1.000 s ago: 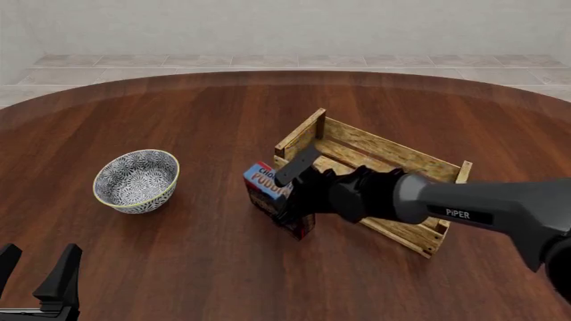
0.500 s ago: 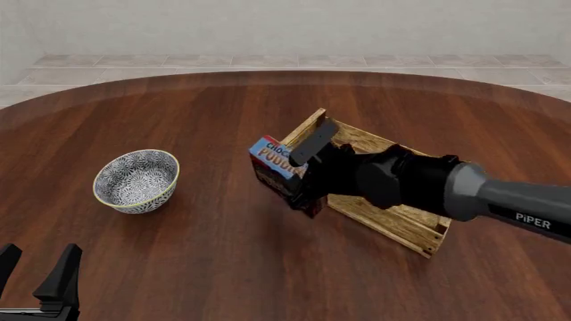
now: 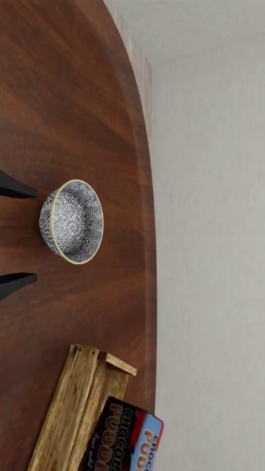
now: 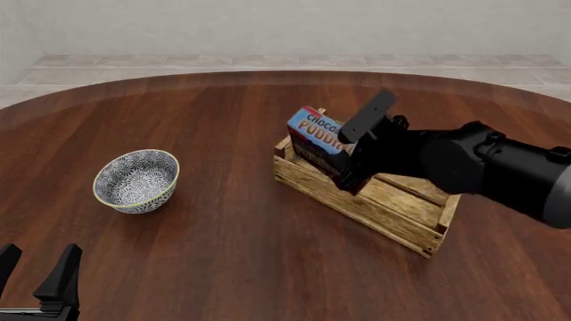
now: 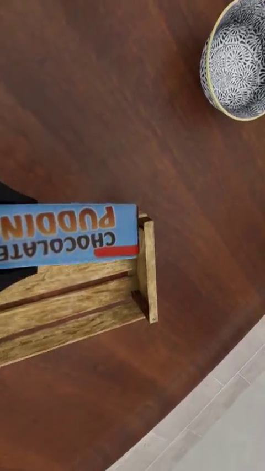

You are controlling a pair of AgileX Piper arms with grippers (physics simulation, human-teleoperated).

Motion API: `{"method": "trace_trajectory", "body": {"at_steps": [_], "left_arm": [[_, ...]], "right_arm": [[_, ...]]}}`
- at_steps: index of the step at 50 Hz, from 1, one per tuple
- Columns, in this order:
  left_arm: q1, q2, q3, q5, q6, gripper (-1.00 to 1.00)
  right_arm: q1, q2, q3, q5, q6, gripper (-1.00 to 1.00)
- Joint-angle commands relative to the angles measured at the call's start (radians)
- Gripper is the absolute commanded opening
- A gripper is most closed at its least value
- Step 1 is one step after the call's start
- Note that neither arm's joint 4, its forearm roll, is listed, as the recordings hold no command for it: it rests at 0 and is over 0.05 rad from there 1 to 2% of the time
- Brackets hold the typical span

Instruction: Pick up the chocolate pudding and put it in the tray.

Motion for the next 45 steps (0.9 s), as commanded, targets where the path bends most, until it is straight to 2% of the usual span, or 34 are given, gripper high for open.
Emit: {"method": "trace_trajectory", "body": {"at_steps": [1, 26, 45], "left_arm": [[0.0, 0.0, 0.0, 0.0, 0.0, 1.0], [0.0, 0.0, 0.0, 0.0, 0.0, 1.0], [0.0, 0.0, 0.0, 0.0, 0.0, 1.0]], "right_arm": [[-0.075, -0.082, 0.024, 0.032, -0.024, -1.0], [-0.138, -0.063, 0.026, 0.017, -0.055, -1.0], [-0.159, 0.019, -0.055, 0.042, -0.071, -1.0]]}}
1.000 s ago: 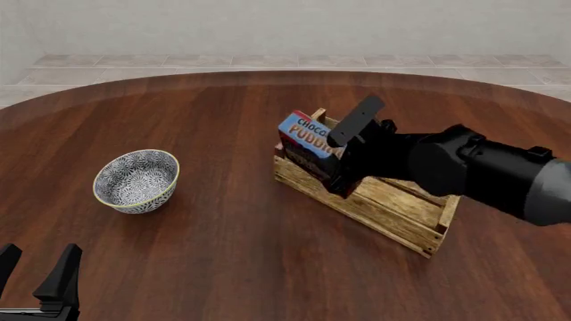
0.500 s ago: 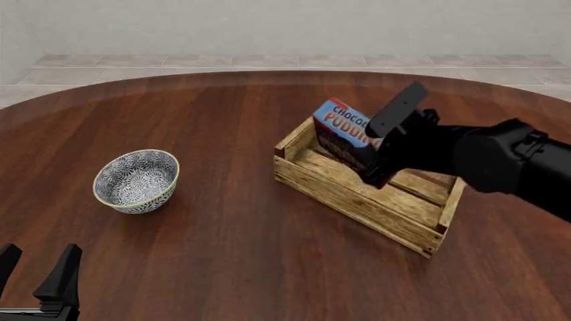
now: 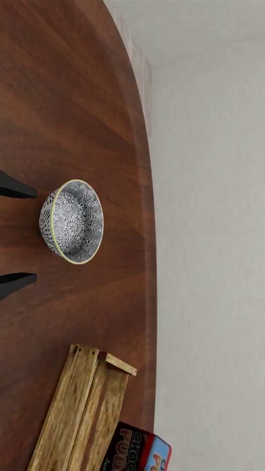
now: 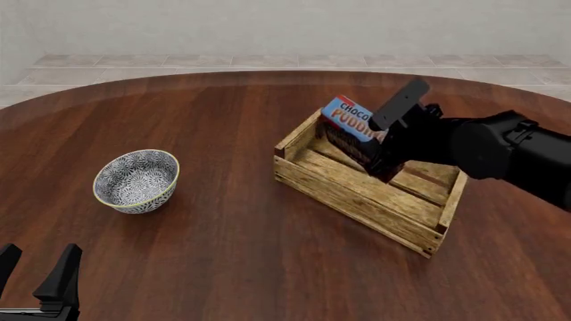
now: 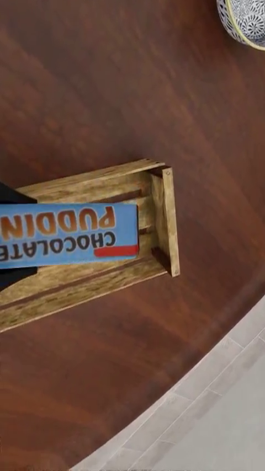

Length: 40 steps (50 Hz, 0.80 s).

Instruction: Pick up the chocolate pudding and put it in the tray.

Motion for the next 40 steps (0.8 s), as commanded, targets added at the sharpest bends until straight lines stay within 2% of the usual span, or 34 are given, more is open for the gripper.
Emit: {"method": "trace_trajectory", "body": {"at_steps": [1, 17, 40], "left_arm": [[0.0, 0.0, 0.0, 0.0, 0.0, 1.0], [0.0, 0.0, 0.0, 0.0, 0.0, 1.0], [0.0, 0.0, 0.0, 0.0, 0.0, 1.0]], "right_arm": [[-0.019, 0.037, -0.047, 0.014, 0.01, -1.0], [-0.044, 0.075, -0.062, 0.006, 0.011, -1.0], [-0.061, 0.131, -0.056, -0.038, 0.043, -1.0]]}}
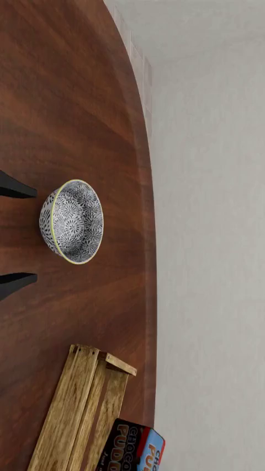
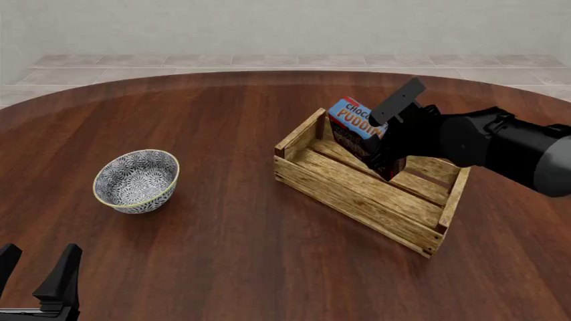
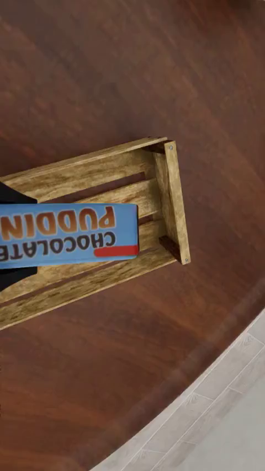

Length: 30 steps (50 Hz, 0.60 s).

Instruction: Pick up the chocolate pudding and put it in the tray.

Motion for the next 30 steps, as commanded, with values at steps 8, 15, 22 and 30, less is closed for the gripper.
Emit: {"method": "trace_trajectory", "body": {"at_steps": [8, 15, 22, 30], "left_arm": [[0.0, 0.0, 0.0, 0.0, 0.0, 1.0], [0.0, 0.0, 0.0, 0.0, 0.0, 1.0], [0.0, 0.0, 0.0, 0.0, 0.0, 1.0], [0.0, 0.0, 0.0, 0.0, 0.0, 1.0]], "right_arm": [[-0.007, 0.048, -0.003, -0.038, 0.046, -1.0], [-0.011, 0.071, -0.009, -0.05, 0.06, -1.0], [-0.019, 0.095, -0.005, -0.07, 0.071, -1.0], [-0.025, 0.113, -0.001, -0.085, 0.074, -1.0]]}}
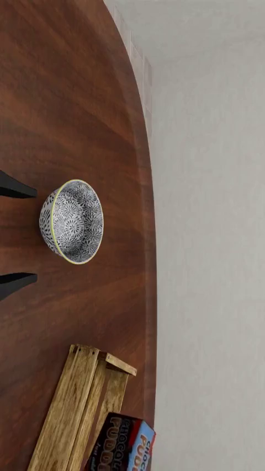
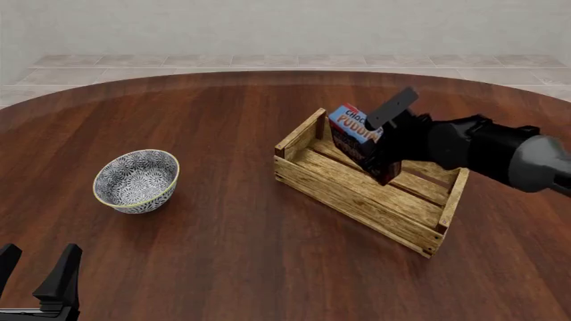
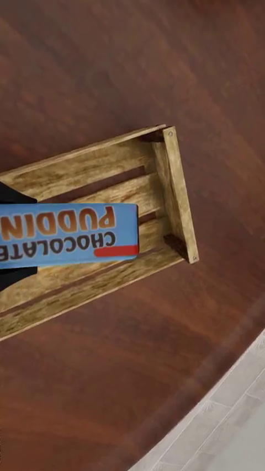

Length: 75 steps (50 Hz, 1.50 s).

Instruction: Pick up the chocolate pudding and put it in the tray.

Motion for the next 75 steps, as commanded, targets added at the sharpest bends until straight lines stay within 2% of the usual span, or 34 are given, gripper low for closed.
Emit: {"method": "trace_trajectory", "body": {"at_steps": [1, 36, 75], "left_arm": [[0.0, 0.0, 0.0, 0.0, 0.0, 1.0], [0.0, 0.0, 0.0, 0.0, 0.0, 1.0], [0.0, 0.0, 0.0, 0.0, 0.0, 1.0]], "right_arm": [[-0.009, 0.031, 0.004, -0.028, 0.027, -1.0], [-0.001, 0.076, 0.052, -0.112, 0.062, -1.0], [-0.007, 0.112, 0.073, -0.167, 0.068, -1.0]]}}
